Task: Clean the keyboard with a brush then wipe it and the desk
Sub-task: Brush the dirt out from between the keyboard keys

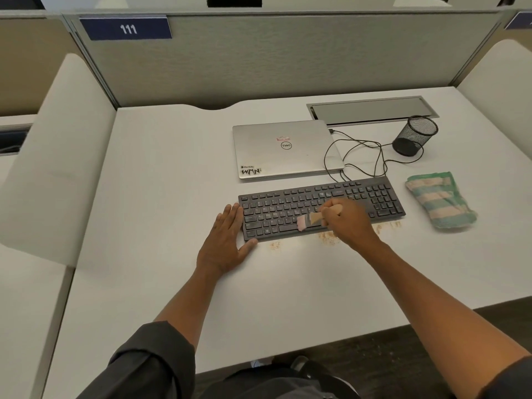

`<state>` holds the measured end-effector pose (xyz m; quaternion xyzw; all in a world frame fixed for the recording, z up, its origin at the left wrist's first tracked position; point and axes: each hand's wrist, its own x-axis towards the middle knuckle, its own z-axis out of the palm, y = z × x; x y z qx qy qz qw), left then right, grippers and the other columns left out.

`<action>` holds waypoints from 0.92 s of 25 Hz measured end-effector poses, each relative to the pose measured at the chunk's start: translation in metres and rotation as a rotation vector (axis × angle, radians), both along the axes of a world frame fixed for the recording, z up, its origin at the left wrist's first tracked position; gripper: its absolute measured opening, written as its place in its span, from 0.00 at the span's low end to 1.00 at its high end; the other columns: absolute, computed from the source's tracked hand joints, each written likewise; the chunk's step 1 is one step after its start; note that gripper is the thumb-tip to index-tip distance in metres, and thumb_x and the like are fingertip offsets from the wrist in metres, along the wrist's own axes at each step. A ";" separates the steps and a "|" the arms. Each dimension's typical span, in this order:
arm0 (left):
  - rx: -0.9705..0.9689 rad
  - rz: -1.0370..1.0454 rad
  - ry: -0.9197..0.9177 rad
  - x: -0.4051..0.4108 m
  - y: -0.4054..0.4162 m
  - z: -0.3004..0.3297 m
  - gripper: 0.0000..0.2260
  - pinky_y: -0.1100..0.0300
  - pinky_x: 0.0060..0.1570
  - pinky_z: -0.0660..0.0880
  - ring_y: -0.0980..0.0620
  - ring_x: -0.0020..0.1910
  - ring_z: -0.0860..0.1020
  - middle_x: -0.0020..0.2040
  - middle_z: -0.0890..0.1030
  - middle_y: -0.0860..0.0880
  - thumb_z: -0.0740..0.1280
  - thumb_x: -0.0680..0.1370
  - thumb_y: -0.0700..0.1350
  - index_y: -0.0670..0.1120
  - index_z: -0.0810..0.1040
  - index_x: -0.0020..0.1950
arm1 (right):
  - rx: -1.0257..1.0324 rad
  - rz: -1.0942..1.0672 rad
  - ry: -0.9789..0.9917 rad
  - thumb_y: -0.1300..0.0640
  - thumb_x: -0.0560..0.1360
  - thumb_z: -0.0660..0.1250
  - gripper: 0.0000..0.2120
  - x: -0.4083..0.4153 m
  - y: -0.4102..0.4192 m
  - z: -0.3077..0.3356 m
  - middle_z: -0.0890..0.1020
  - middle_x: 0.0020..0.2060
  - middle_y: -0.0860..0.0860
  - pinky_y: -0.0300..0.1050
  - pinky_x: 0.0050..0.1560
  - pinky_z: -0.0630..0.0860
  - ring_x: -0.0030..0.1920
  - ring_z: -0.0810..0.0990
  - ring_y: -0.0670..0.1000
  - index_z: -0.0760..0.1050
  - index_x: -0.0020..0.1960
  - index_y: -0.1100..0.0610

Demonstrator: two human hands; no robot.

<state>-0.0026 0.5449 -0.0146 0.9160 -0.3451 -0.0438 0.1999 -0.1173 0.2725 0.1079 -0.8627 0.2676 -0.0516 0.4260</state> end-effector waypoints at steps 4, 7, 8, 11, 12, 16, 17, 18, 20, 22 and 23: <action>0.000 -0.002 0.011 0.000 0.001 0.001 0.41 0.54 0.81 0.45 0.53 0.82 0.43 0.84 0.50 0.48 0.52 0.78 0.68 0.44 0.50 0.84 | -0.205 -0.080 0.027 0.60 0.78 0.63 0.08 -0.004 -0.028 0.002 0.83 0.39 0.57 0.40 0.32 0.71 0.37 0.80 0.55 0.81 0.47 0.60; -0.001 -0.003 0.018 0.001 0.001 0.001 0.41 0.53 0.81 0.45 0.52 0.82 0.43 0.84 0.50 0.48 0.52 0.79 0.68 0.44 0.50 0.83 | -0.286 -0.083 0.010 0.59 0.78 0.62 0.08 -0.005 -0.045 0.007 0.82 0.40 0.54 0.37 0.32 0.66 0.39 0.78 0.52 0.80 0.50 0.59; 0.003 -0.001 0.017 0.001 0.000 0.002 0.41 0.54 0.81 0.44 0.52 0.82 0.43 0.84 0.50 0.48 0.51 0.79 0.68 0.44 0.50 0.83 | -0.299 -0.062 0.004 0.58 0.79 0.62 0.08 -0.004 -0.044 0.007 0.82 0.41 0.53 0.37 0.33 0.67 0.40 0.78 0.52 0.80 0.51 0.58; 0.016 0.014 -0.001 0.001 -0.004 0.003 0.41 0.58 0.79 0.39 0.51 0.82 0.45 0.83 0.50 0.47 0.50 0.79 0.68 0.42 0.52 0.83 | -0.331 0.065 0.042 0.58 0.79 0.61 0.09 -0.003 -0.039 0.005 0.82 0.43 0.51 0.35 0.34 0.66 0.41 0.78 0.51 0.80 0.51 0.58; 0.016 0.021 -0.008 0.002 -0.007 0.004 0.41 0.58 0.79 0.39 0.50 0.82 0.45 0.83 0.51 0.46 0.50 0.79 0.68 0.41 0.52 0.83 | -0.328 0.117 0.076 0.57 0.79 0.61 0.10 -0.006 -0.039 0.004 0.82 0.42 0.51 0.36 0.34 0.66 0.40 0.78 0.51 0.80 0.50 0.58; -0.004 0.004 -0.045 0.004 -0.028 0.010 0.39 0.55 0.80 0.41 0.48 0.82 0.48 0.83 0.54 0.43 0.51 0.80 0.66 0.40 0.55 0.82 | -0.282 0.146 0.141 0.56 0.78 0.62 0.09 -0.013 -0.049 0.014 0.82 0.37 0.51 0.40 0.34 0.67 0.39 0.78 0.51 0.80 0.44 0.55; -0.008 -0.008 -0.046 0.004 -0.035 0.013 0.39 0.55 0.80 0.40 0.48 0.82 0.47 0.83 0.54 0.44 0.51 0.80 0.66 0.40 0.55 0.82 | -0.300 0.109 0.106 0.57 0.78 0.62 0.09 -0.011 -0.051 0.017 0.81 0.37 0.50 0.39 0.34 0.66 0.38 0.78 0.50 0.79 0.44 0.54; -0.010 -0.016 -0.047 0.004 -0.042 0.016 0.39 0.56 0.79 0.39 0.49 0.82 0.46 0.83 0.53 0.44 0.50 0.80 0.66 0.40 0.54 0.83 | -0.320 0.077 0.069 0.57 0.78 0.61 0.08 -0.009 -0.051 0.019 0.81 0.37 0.50 0.39 0.33 0.66 0.37 0.77 0.49 0.78 0.44 0.54; -0.005 -0.020 -0.018 0.004 -0.054 0.019 0.39 0.58 0.78 0.36 0.50 0.82 0.43 0.84 0.49 0.45 0.47 0.80 0.66 0.41 0.51 0.83 | -0.341 0.064 0.067 0.58 0.79 0.61 0.08 -0.002 -0.049 0.020 0.81 0.38 0.52 0.39 0.33 0.66 0.37 0.77 0.49 0.79 0.47 0.56; 0.007 -0.010 0.018 0.005 -0.062 0.019 0.39 0.60 0.77 0.33 0.50 0.82 0.42 0.84 0.48 0.45 0.44 0.80 0.66 0.42 0.49 0.83 | -0.375 0.145 0.161 0.59 0.79 0.61 0.09 -0.001 -0.050 0.014 0.82 0.39 0.54 0.40 0.34 0.66 0.38 0.78 0.52 0.79 0.47 0.59; 0.009 -0.001 0.023 0.005 -0.065 0.017 0.39 0.61 0.76 0.33 0.50 0.82 0.42 0.84 0.48 0.45 0.43 0.80 0.65 0.42 0.49 0.83 | -0.378 0.192 0.218 0.59 0.78 0.61 0.09 -0.002 -0.052 0.014 0.82 0.40 0.55 0.40 0.34 0.66 0.39 0.79 0.53 0.80 0.46 0.60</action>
